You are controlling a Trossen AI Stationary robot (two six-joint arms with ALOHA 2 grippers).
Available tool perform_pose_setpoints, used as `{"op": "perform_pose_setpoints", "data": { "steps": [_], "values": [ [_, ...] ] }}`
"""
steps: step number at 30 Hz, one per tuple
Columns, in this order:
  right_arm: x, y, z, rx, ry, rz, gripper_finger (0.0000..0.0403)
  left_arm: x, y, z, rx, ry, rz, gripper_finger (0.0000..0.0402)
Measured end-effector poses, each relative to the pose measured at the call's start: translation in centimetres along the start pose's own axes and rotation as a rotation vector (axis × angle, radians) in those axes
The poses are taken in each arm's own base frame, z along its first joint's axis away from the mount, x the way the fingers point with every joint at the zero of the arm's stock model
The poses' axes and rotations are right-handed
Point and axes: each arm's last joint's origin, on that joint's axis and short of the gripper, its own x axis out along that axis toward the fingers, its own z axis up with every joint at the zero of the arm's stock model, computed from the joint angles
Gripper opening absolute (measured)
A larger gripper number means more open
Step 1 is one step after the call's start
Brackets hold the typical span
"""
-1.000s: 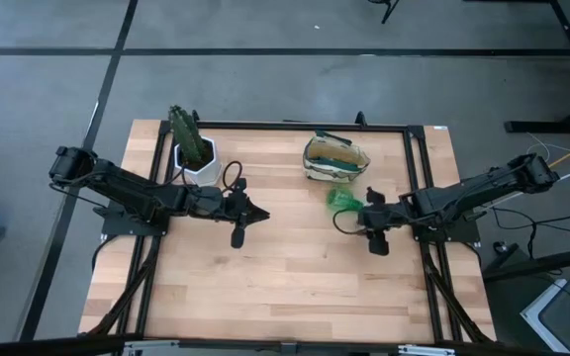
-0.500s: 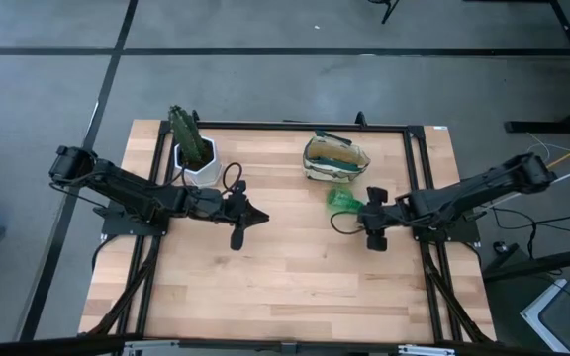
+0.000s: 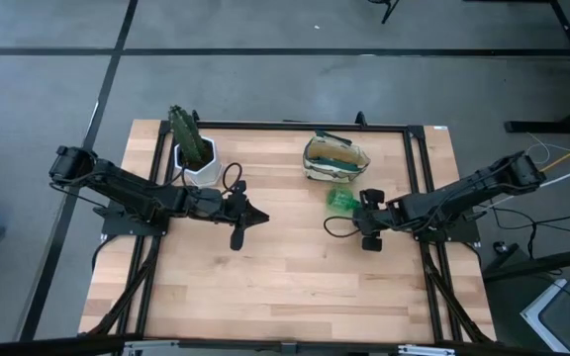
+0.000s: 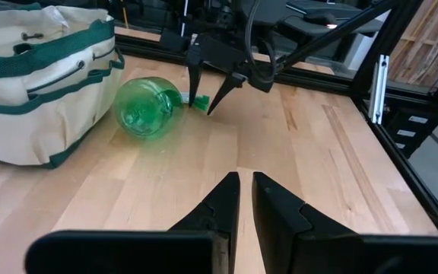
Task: Pick & Place Garden tools in Gardening bag
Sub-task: Put the green spray bottle into the brown gardening bag
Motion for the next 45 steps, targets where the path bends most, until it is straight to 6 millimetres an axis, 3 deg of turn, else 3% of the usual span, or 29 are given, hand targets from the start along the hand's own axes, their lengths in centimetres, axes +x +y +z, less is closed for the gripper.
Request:
{"op": "perform_pose_setpoints", "data": {
  "steps": [10, 20, 26, 30, 37, 45],
  "values": [
    [0.1, 0.2, 0.2, 0.069, -0.016, 0.020, 0.0034, 0.0, 0.0, -0.3, 0.005, 0.031, -0.001, 0.0031],
    [-0.1, 0.9, 1.5, 0.162, -0.105, 0.206, 0.0032, 0.0, -0.1, -0.3, 0.004, 0.045, -0.059, 0.0031],
    [-0.9, 1.3, 3.2, 0.175, -0.199, 0.320, 0.0032, 0.0, -0.1, -0.3, 0.004, 0.045, -0.059, 0.0031],
    [-2.3, 1.4, 5.3, 0.162, -0.273, 0.337, 0.0032, 0.0, -0.1, -0.3, 0.004, 0.044, -0.060, 0.0031],
    [-5.4, 0.9, 8.6, -0.010, -0.347, 0.310, 0.0031, 0.0, -0.1, -0.3, 0.004, 0.044, -0.060, 0.0031],
    [-9.6, -3.1, 11.2, -0.084, -0.236, 0.176, 0.0031, 0.0, -0.1, -0.3, 0.004, 0.044, -0.060, 0.0031]
  ]
}}
